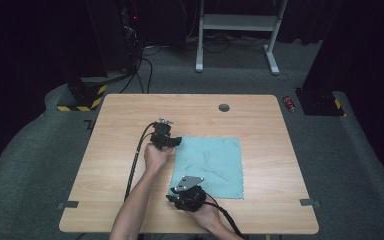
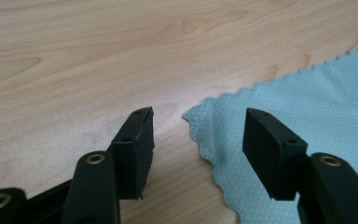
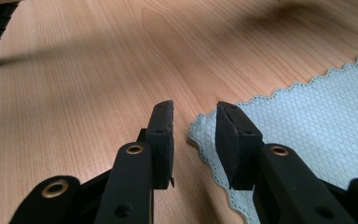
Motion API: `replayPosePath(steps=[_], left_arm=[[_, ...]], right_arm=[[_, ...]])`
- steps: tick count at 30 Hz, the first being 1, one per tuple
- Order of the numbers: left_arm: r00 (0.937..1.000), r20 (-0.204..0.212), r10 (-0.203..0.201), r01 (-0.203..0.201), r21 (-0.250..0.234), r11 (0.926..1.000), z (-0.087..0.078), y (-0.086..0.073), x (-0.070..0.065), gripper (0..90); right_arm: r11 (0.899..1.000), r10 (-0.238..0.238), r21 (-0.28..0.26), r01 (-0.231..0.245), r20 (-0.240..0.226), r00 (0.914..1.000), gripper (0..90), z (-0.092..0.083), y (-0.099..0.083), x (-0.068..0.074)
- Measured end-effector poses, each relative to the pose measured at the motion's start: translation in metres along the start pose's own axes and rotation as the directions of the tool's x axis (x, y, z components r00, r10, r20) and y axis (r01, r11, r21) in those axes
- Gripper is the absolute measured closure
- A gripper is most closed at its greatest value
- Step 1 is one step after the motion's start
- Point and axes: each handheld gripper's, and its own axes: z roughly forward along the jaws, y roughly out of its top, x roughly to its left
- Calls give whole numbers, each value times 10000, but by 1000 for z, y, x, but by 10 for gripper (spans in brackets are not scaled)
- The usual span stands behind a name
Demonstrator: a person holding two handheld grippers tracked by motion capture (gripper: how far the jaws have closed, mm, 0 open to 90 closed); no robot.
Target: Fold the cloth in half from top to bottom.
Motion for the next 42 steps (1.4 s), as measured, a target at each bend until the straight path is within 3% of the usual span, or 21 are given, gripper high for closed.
replayPosePath(steps=[12, 15, 21, 24, 28, 35, 42], left_arm=[[9973, -735, 47, -40, 102, 9999, 14, 5, -1, 497], [9935, -1095, 327, -314, 136, 9994, 15, 6, -4, 557], [9941, -1009, 395, -383, 136, 9992, 15, 7, -5, 686], [9952, -857, 483, -467, 199, 9987, 15, 8, -6, 780], [9976, -643, 269, -256, 214, 9994, 15, 9, -6, 892], [9985, -529, 156, -161, -97, 9998, 3, 13, -1, 900], [9982, -584, 138, -150, -198, 9997, -5, 14, 5, 900]], right_arm=[[9989, -309, 351, 302, 174, 9994, 739, 3, -1, 3], [9982, -459, 401, 446, 322, 9984, 783, 3, 0, 3], [9965, -740, 448, 711, 655, 9951, 884, 4, 0, 3], [9962, -752, 485, 720, 691, 9948, 896, 3, 1, 4], [9974, -657, 335, 638, 593, 9961, 900, 1, 0, 3], [9992, -390, -25, 391, 390, 9985, 900, -9, 3, 3], [9988, -448, -204, 455, 310, 9985, 900, -13, 8, 6]])
